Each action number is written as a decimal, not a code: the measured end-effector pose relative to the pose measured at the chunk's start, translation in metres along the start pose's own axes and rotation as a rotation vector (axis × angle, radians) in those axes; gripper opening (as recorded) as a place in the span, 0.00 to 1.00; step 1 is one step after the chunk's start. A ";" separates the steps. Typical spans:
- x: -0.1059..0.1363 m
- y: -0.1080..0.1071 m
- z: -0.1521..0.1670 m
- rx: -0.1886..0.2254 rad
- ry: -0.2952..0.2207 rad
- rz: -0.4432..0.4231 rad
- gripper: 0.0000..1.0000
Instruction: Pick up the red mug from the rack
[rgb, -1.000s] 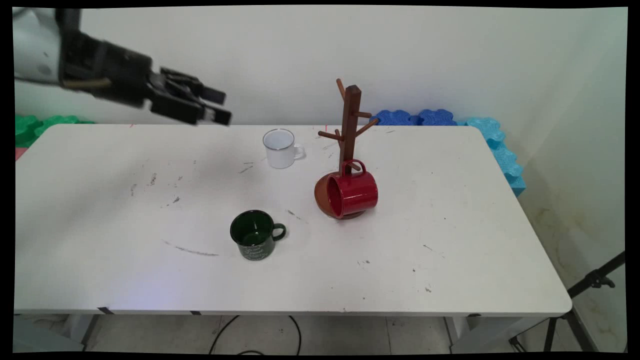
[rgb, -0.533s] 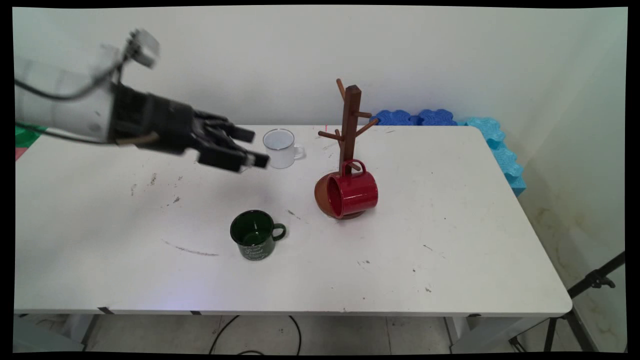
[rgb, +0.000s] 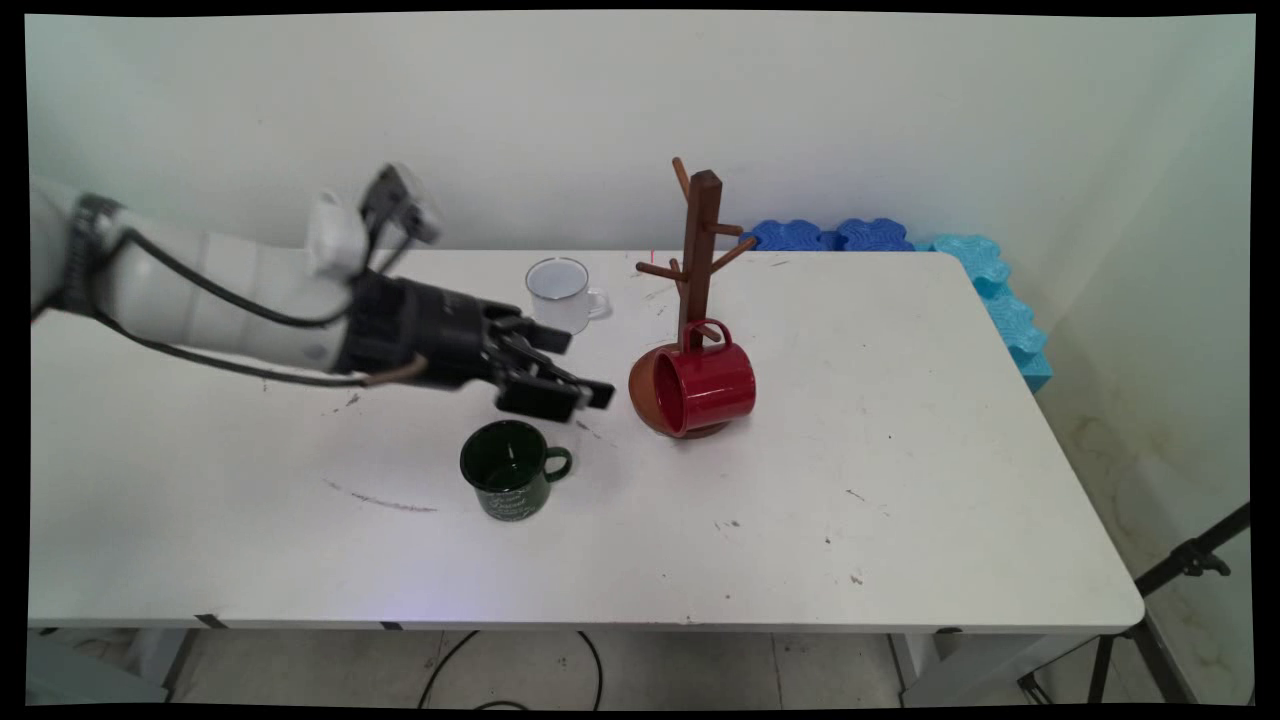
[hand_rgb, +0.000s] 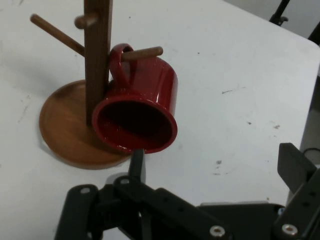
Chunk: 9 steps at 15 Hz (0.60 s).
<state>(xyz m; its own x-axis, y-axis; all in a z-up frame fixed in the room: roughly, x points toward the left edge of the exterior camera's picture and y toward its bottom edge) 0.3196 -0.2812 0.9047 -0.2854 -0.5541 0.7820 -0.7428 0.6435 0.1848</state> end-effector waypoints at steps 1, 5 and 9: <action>-0.002 0.003 0.008 0.007 -0.005 -0.003 1.00; -0.009 0.013 0.033 0.025 -0.018 -0.014 1.00; -0.017 0.016 0.057 0.043 -0.023 -0.020 1.00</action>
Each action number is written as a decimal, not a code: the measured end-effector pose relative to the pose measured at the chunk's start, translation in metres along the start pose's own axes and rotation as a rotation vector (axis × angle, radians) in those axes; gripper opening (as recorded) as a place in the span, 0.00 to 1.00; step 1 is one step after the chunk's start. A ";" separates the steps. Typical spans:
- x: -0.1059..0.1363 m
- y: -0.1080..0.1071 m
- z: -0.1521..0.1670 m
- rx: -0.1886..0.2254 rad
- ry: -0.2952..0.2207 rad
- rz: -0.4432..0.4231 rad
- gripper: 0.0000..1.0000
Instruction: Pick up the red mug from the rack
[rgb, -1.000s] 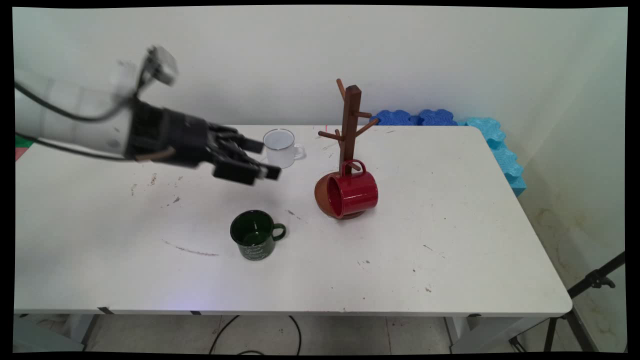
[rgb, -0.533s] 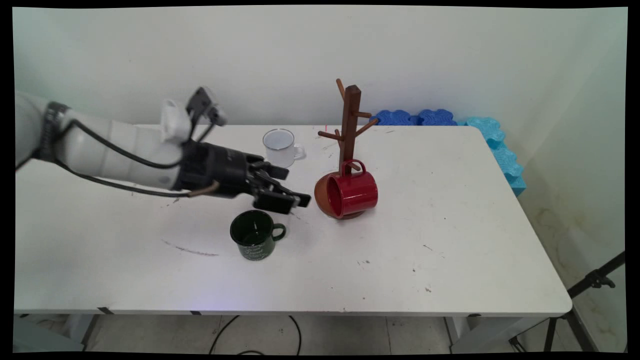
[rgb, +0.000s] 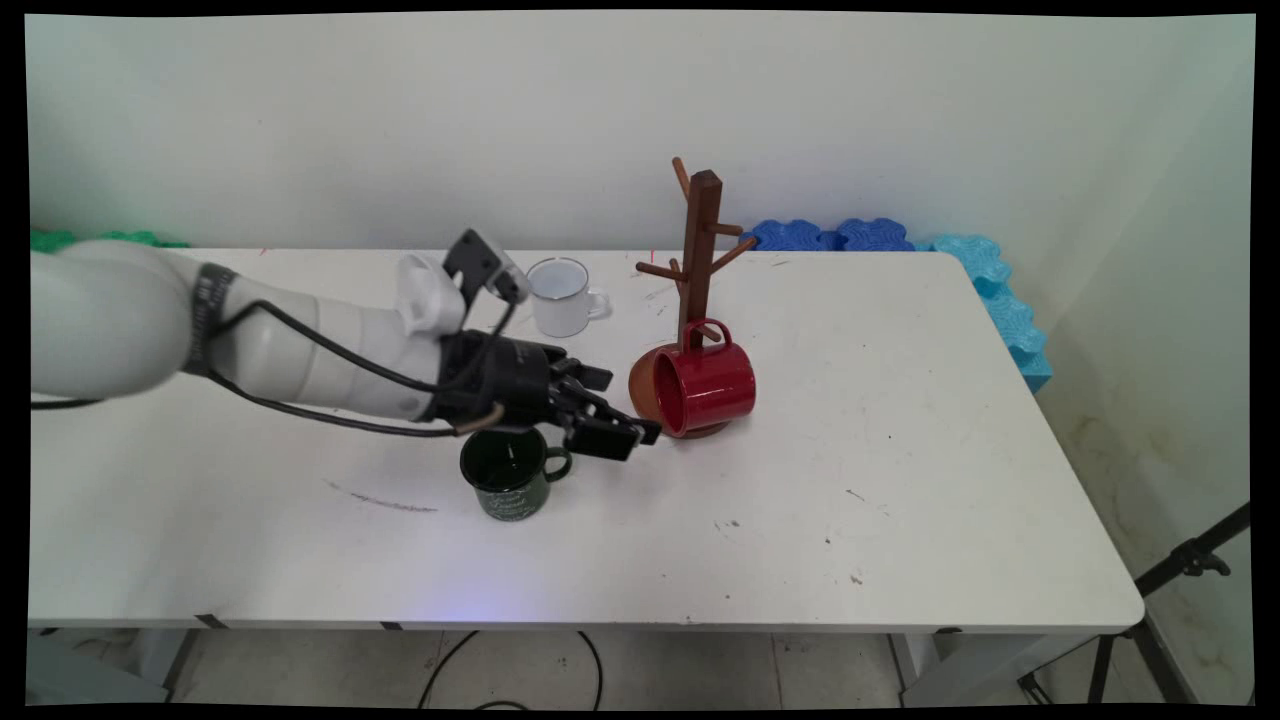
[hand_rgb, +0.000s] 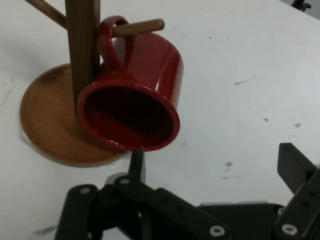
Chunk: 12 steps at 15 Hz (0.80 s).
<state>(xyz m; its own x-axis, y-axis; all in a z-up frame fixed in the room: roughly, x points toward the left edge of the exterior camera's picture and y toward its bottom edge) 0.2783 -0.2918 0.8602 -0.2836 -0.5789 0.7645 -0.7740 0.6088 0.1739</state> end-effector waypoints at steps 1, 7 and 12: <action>-0.002 0.000 0.006 0.005 0.001 -0.001 1.00; -0.012 -0.003 0.032 0.025 0.015 -0.012 1.00; -0.019 -0.004 0.057 0.006 0.060 -0.019 1.00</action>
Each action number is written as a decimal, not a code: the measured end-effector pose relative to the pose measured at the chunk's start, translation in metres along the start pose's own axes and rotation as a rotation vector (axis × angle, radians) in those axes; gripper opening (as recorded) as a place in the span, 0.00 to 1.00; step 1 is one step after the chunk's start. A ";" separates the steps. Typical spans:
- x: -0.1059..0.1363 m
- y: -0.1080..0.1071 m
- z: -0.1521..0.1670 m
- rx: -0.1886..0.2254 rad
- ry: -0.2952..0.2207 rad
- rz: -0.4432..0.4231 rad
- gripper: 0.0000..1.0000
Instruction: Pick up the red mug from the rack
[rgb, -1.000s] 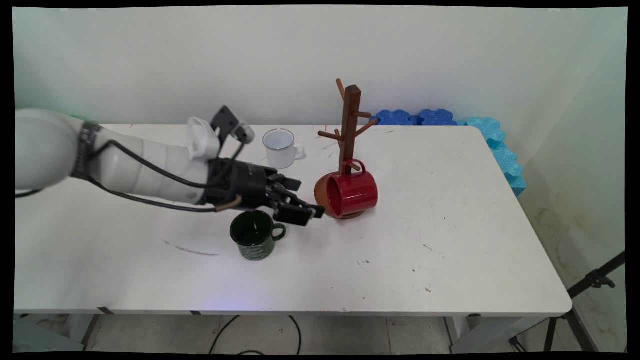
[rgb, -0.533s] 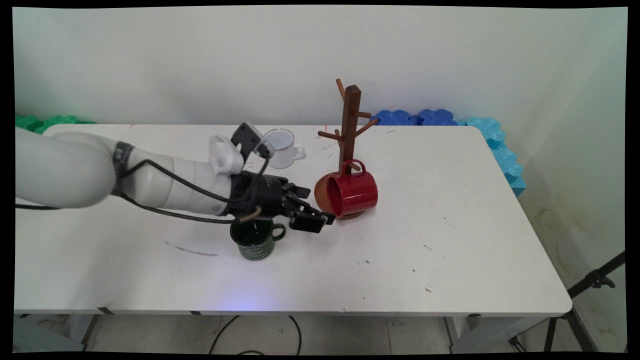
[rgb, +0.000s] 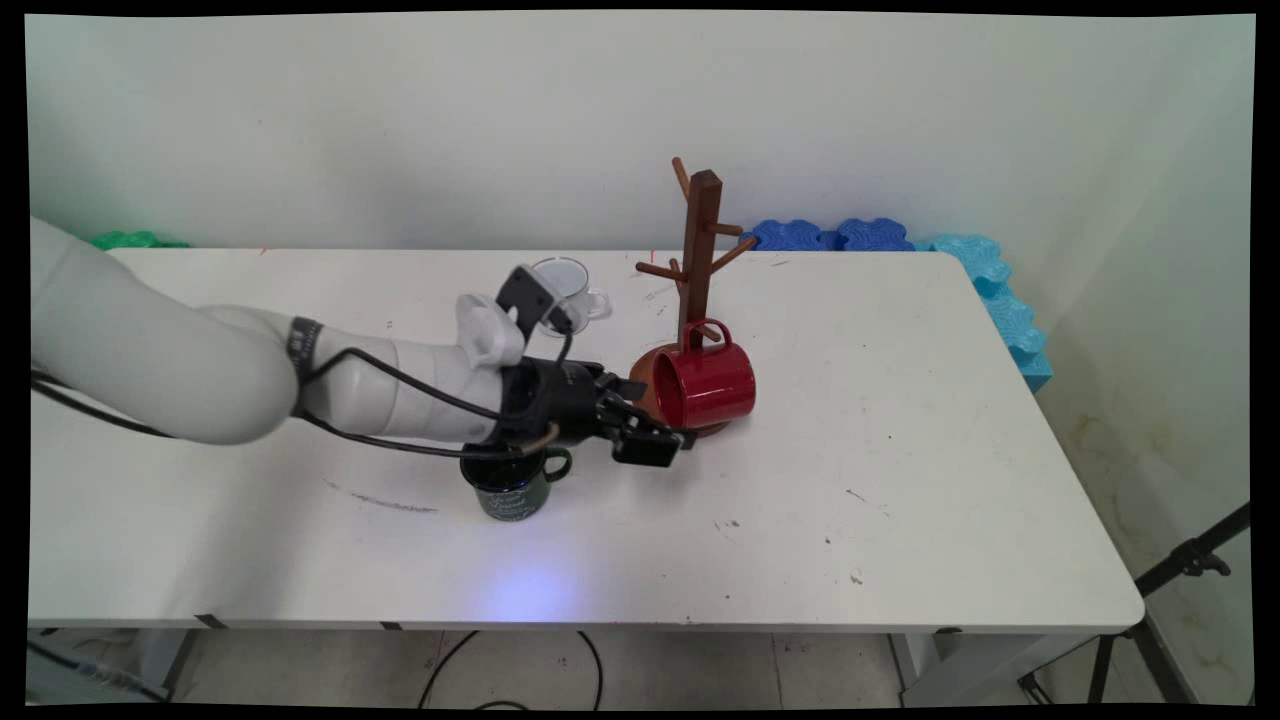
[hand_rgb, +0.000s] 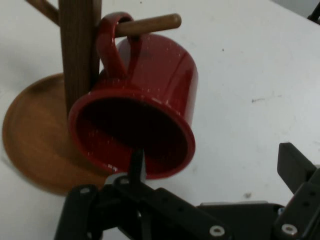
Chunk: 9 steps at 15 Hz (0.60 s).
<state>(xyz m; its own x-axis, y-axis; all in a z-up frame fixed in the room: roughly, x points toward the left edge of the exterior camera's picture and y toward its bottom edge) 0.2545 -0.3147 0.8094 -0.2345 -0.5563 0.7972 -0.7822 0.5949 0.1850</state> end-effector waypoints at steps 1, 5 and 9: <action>-0.001 0.000 0.003 -0.003 0.006 0.000 1.00; -0.007 -0.003 0.023 -0.017 0.035 0.000 1.00; -0.012 -0.006 0.040 -0.023 0.055 0.006 1.00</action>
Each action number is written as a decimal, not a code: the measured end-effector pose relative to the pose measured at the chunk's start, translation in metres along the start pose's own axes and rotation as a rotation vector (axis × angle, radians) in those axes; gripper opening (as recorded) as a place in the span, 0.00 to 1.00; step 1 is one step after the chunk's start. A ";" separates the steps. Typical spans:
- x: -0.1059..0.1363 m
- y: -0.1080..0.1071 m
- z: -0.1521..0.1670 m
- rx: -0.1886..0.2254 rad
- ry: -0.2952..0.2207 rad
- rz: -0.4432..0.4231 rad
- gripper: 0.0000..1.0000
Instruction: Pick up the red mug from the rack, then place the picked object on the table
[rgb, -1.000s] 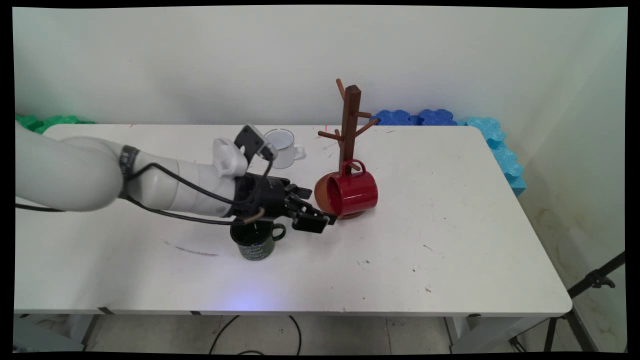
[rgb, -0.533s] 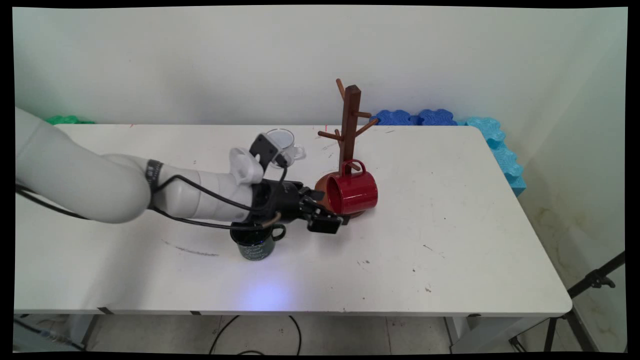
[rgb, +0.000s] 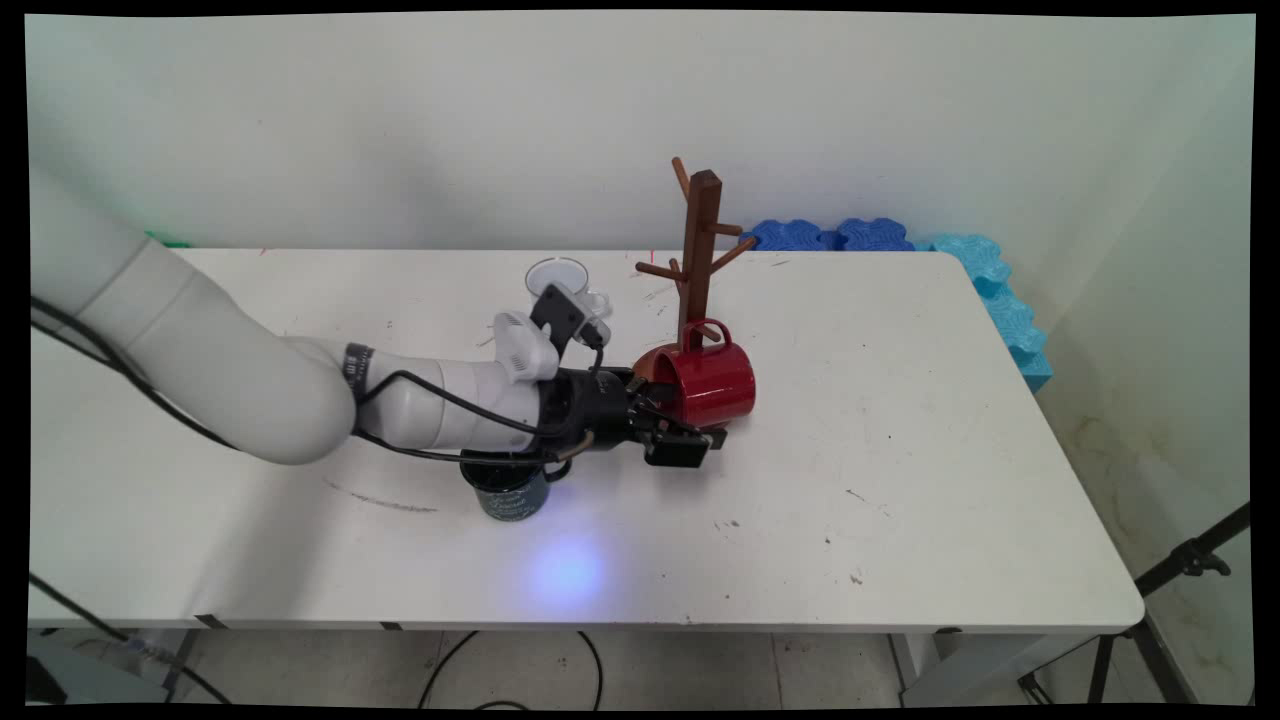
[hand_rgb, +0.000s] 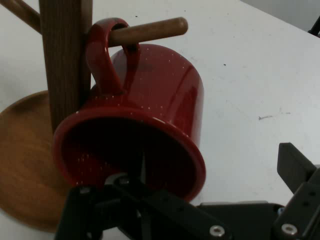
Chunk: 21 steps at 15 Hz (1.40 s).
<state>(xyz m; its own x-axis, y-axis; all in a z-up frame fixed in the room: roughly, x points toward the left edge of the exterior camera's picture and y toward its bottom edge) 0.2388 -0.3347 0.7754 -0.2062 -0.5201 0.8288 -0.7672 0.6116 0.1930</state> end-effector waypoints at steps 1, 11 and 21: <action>-0.001 -0.001 0.004 -0.001 0.006 0.001 1.00; -0.007 0.000 0.026 -0.020 0.037 0.008 0.00; -0.004 0.002 0.034 -0.037 0.059 0.026 0.00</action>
<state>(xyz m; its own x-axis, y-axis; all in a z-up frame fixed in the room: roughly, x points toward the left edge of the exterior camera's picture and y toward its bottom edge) 0.2176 -0.3520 0.7541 -0.1887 -0.4684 0.8631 -0.7389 0.6466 0.1894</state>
